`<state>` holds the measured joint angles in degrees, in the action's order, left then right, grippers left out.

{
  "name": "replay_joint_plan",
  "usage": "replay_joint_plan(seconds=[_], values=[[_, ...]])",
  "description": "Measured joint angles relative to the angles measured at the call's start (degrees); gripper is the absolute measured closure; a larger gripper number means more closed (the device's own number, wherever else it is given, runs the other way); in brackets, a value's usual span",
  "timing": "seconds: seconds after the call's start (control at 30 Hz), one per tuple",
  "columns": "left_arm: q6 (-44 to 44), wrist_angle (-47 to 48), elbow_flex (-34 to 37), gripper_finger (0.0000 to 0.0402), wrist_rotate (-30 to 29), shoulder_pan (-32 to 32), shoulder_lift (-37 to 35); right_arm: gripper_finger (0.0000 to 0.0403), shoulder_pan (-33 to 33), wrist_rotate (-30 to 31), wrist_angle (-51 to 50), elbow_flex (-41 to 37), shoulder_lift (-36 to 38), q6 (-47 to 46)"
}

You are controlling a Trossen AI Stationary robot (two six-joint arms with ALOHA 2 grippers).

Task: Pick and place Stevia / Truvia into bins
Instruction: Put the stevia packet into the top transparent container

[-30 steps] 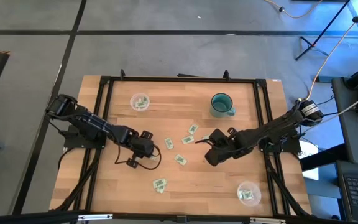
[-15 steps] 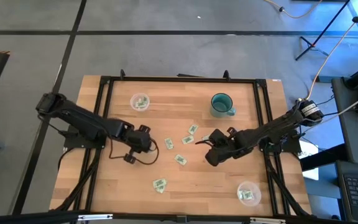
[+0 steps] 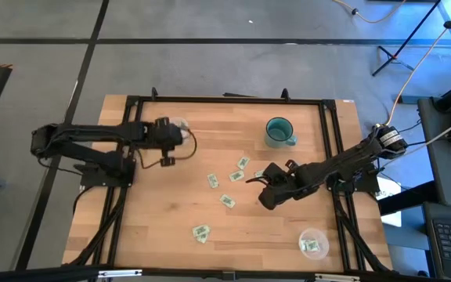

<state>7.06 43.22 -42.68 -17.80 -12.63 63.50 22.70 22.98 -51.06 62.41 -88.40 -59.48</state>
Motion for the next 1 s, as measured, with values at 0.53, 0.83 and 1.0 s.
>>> replay_joint_plan(seconds=[0.53,0.83,1.0], values=[[6.19,-10.34,0.09,0.0398,5.5,-19.92,12.35,0.0334,0.0,0.02,0.6,-0.02,-0.02,0.0],[6.18,-11.68,0.09,0.0388,5.2,-21.37,16.76,0.0334,0.0,0.02,0.67,-0.02,-0.02,0.0],[6.19,-11.71,0.09,0.0351,2.38,-21.34,15.16,0.0334,-0.05,0.01,0.82,-0.02,-0.02,1.97]])
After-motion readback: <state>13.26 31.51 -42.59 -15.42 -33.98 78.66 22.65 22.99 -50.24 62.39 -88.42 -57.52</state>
